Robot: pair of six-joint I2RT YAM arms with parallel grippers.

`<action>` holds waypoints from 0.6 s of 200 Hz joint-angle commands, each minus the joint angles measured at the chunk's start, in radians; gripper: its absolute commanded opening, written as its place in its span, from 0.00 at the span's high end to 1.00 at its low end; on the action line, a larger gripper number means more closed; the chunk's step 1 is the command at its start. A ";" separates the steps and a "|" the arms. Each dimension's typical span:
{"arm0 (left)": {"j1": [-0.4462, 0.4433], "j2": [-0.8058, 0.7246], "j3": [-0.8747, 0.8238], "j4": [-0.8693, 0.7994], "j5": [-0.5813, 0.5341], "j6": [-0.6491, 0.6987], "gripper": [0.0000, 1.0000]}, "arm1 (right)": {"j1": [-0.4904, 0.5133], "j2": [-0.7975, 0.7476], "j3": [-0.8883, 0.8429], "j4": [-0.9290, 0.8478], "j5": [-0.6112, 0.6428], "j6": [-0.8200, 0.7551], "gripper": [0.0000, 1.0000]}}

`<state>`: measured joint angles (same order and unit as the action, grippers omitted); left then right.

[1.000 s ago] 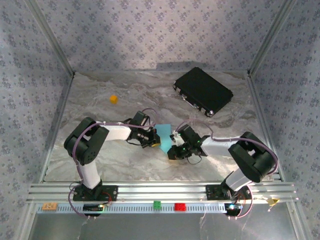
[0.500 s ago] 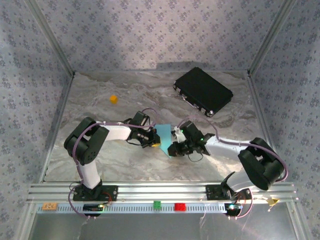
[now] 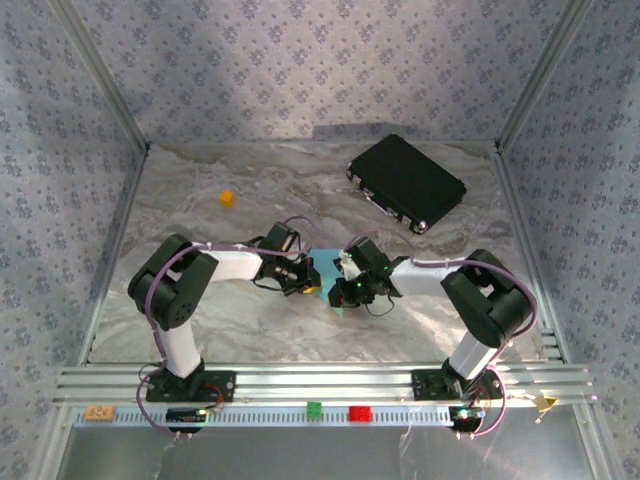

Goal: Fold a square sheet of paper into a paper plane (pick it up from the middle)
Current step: Third fold the triangle at the center of the table.

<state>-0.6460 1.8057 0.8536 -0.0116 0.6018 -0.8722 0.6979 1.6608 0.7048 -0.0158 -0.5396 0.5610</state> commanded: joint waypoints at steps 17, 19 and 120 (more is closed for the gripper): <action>0.006 -0.031 0.037 -0.053 -0.056 0.017 1.00 | -0.019 0.010 -0.075 -0.040 0.035 0.054 0.97; 0.005 -0.035 0.041 -0.053 -0.056 0.016 1.00 | -0.020 0.011 -0.074 -0.039 0.036 0.055 0.97; -0.049 -0.026 0.027 -0.062 -0.040 -0.039 1.00 | -0.026 0.034 -0.047 -0.036 0.049 0.088 1.00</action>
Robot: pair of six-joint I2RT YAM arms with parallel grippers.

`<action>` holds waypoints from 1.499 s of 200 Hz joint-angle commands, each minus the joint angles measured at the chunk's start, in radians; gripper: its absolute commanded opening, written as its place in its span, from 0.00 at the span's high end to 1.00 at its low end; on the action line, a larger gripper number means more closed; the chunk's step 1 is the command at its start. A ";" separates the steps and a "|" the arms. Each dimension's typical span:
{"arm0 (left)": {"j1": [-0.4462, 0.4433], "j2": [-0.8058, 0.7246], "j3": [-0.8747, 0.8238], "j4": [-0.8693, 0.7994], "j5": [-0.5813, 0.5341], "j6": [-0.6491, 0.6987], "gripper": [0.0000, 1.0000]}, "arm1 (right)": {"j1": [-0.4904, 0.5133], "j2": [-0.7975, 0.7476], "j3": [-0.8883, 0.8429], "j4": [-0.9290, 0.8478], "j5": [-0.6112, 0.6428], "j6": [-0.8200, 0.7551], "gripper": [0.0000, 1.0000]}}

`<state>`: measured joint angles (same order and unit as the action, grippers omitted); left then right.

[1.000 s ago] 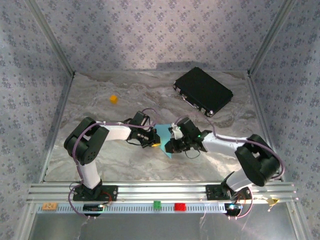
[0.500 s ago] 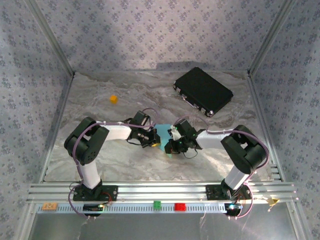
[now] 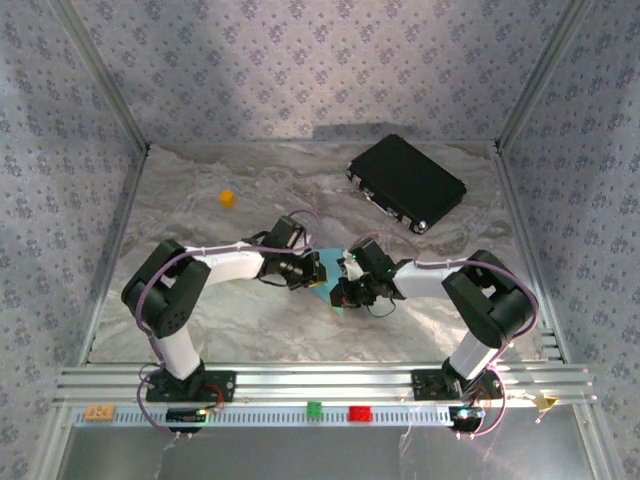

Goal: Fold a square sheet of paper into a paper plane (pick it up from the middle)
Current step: Third fold the triangle at the center of the table.

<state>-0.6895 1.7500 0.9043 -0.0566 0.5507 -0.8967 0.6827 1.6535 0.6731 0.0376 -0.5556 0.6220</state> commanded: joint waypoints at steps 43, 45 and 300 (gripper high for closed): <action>0.022 0.073 -0.052 -0.019 -0.020 0.013 1.00 | -0.012 0.049 -0.018 -0.095 0.072 0.031 1.00; 0.026 0.074 -0.054 -0.016 -0.020 0.015 1.00 | -0.012 0.050 -0.018 -0.096 0.072 0.031 1.00; 0.212 -0.074 -0.128 0.122 0.026 0.088 0.94 | -0.015 0.049 -0.026 -0.081 0.066 0.039 1.00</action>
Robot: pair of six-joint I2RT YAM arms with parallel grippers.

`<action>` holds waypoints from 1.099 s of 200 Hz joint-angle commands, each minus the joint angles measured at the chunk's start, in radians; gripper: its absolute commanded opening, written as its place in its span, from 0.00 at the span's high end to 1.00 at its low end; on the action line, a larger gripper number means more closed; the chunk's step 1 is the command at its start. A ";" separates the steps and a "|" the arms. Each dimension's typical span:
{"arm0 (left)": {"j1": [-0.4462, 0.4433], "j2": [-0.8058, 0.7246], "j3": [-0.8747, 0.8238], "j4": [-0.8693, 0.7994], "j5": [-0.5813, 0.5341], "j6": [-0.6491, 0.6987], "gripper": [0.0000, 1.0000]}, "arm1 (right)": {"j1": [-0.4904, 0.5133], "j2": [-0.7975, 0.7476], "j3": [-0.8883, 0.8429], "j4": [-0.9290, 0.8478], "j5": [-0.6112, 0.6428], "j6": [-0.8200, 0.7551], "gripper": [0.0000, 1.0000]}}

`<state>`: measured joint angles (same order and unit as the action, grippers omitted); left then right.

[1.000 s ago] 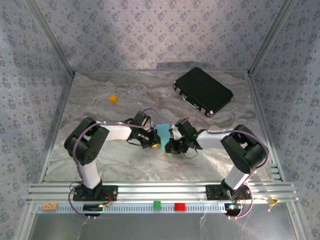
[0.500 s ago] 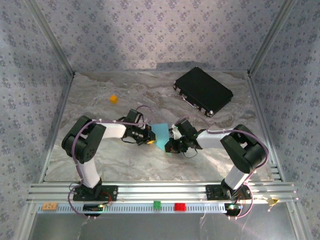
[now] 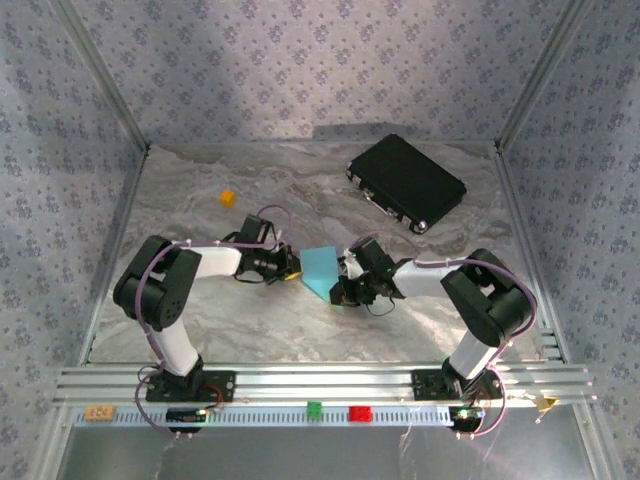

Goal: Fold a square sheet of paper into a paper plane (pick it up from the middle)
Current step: Third fold the triangle at the center of the table.

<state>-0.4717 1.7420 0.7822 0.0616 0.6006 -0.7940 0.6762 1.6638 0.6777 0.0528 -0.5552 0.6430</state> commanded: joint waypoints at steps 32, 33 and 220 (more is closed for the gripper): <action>-0.066 -0.079 -0.003 0.044 0.000 -0.027 0.93 | -0.010 0.040 -0.032 -0.082 0.066 0.026 1.00; -0.070 -0.077 -0.004 0.045 0.000 -0.028 0.94 | -0.010 0.040 -0.033 -0.081 0.066 0.026 1.00; -0.088 0.097 -0.028 0.067 -0.001 -0.028 1.00 | 0.030 0.129 0.190 -0.058 0.015 -0.006 0.99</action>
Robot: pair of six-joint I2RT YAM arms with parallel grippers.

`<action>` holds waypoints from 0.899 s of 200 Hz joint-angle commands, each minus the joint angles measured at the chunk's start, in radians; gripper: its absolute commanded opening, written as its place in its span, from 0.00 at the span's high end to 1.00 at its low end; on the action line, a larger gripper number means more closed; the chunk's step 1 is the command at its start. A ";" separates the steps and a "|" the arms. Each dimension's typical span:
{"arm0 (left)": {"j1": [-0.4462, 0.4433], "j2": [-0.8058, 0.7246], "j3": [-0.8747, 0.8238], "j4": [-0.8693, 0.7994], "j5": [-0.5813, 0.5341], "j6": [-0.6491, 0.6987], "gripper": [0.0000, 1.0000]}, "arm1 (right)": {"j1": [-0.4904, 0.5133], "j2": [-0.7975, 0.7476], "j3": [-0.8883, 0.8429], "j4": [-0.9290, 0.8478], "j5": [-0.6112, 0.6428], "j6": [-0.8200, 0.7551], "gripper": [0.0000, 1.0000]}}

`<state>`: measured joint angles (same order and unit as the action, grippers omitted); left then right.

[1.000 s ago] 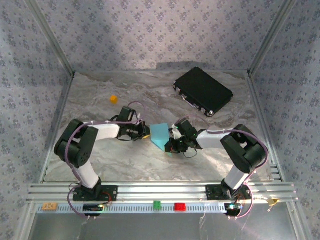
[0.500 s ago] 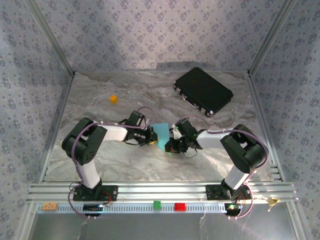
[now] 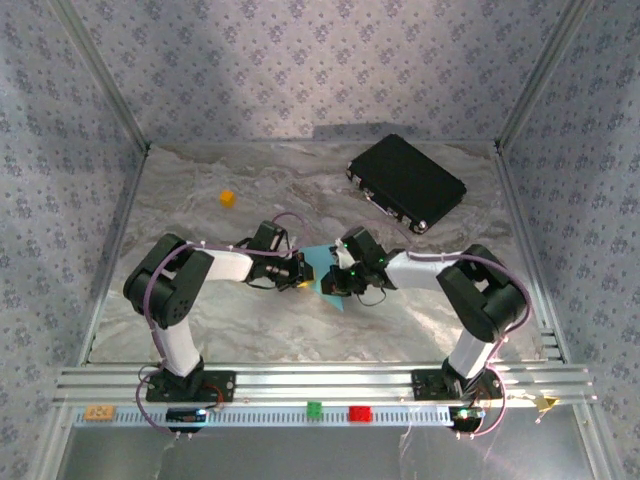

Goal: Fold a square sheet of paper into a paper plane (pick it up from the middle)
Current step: Third fold the triangle at the center of the table.

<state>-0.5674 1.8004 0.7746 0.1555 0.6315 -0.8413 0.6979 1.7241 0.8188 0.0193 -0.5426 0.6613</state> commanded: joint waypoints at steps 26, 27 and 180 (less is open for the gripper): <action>0.008 0.037 -0.017 -0.034 -0.032 0.022 1.00 | 0.011 0.115 0.088 -0.052 0.020 -0.025 0.98; 0.008 0.037 -0.017 -0.034 -0.032 0.022 1.00 | 0.010 0.115 0.088 -0.054 0.022 -0.025 0.98; 0.032 0.077 0.022 -0.067 -0.012 0.067 1.00 | -0.034 -0.153 -0.273 -0.031 -0.004 -0.040 0.95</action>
<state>-0.5499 1.8244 0.7860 0.1619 0.6876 -0.8188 0.6670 1.6016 0.6018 0.0921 -0.5484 0.6209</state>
